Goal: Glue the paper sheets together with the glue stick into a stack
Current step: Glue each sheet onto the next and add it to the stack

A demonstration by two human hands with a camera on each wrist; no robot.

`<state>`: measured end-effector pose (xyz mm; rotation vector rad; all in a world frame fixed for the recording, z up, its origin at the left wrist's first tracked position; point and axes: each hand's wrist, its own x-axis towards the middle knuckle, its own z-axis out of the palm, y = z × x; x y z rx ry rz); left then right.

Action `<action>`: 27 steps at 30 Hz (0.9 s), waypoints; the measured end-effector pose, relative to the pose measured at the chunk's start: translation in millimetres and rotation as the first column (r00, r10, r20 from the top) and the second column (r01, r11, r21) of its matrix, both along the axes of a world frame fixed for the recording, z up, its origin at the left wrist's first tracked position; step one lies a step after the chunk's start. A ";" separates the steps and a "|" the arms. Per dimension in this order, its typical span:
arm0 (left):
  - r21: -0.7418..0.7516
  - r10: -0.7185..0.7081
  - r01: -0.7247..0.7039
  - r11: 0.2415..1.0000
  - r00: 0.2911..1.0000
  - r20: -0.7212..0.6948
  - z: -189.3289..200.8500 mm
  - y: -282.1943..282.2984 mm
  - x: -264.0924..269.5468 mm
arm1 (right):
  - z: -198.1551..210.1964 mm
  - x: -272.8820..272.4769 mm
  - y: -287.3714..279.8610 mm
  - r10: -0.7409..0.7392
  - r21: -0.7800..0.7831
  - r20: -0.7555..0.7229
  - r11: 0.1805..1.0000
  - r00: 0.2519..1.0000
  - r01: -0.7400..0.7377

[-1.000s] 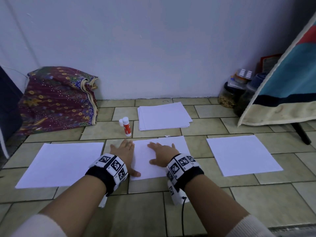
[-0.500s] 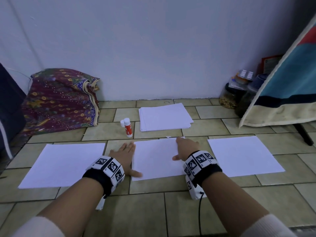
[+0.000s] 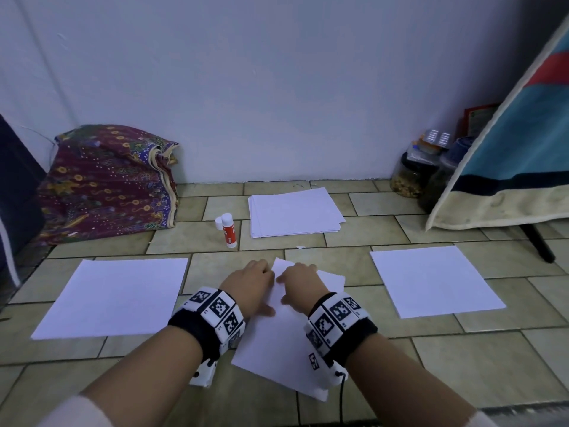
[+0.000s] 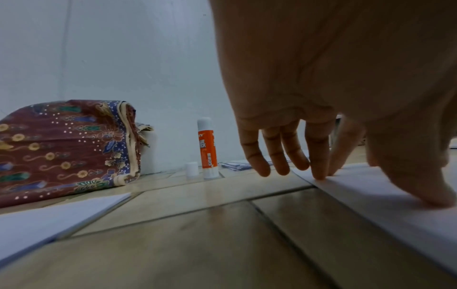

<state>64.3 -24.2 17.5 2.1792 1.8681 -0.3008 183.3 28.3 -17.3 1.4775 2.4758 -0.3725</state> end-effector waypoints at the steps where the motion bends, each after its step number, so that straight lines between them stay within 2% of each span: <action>1: 0.006 0.016 -0.015 1.000 1.000 -0.006 -0.5 -0.7 0.9 | 0.2 -2.0 -2.4 0.003 -0.012 -0.028 1.000 1.000 -0.004; 6: -0.062 0.103 -0.102 0.993 0.995 0.016 -13.3 -0.8 -5.8 | -0.2 -10.7 -9.3 0.020 0.020 -0.104 1.000 0.994 -0.018; 9: -0.149 0.106 -0.113 0.982 0.993 -0.056 -17.5 -1.7 -9.9 | 5.2 -10.3 -10.9 0.049 -0.011 -0.139 0.999 0.989 -0.051; 12: -0.126 0.088 -0.104 0.987 0.988 -0.125 -20.7 -2.8 -13.2 | 12.8 -4.7 -11.2 0.070 -0.031 -0.097 0.997 0.993 -0.074; 15: -0.088 0.065 -0.083 0.993 0.979 -0.192 -20.8 -3.2 -13.0 | 20.2 7.0 -7.3 -0.021 -0.069 -0.091 0.998 0.996 0.015; 19: -0.098 0.067 -0.089 0.991 0.977 -0.202 -20.5 -3.1 -12.1 | 26.4 34.5 -1.8 -0.156 -0.098 -0.113 0.985 0.981 0.145; 23: -0.099 0.062 -0.082 0.992 0.979 -0.192 -22.1 -2.9 -14.7 | 27.5 58.6 6.2 -0.240 -0.094 -0.048 0.968 0.970 0.235; 27: -0.053 0.076 -0.086 0.995 0.981 -0.179 -12.3 -0.8 -10.0 | 34.4 54.3 4.3 -0.174 0.027 0.127 0.985 0.977 0.171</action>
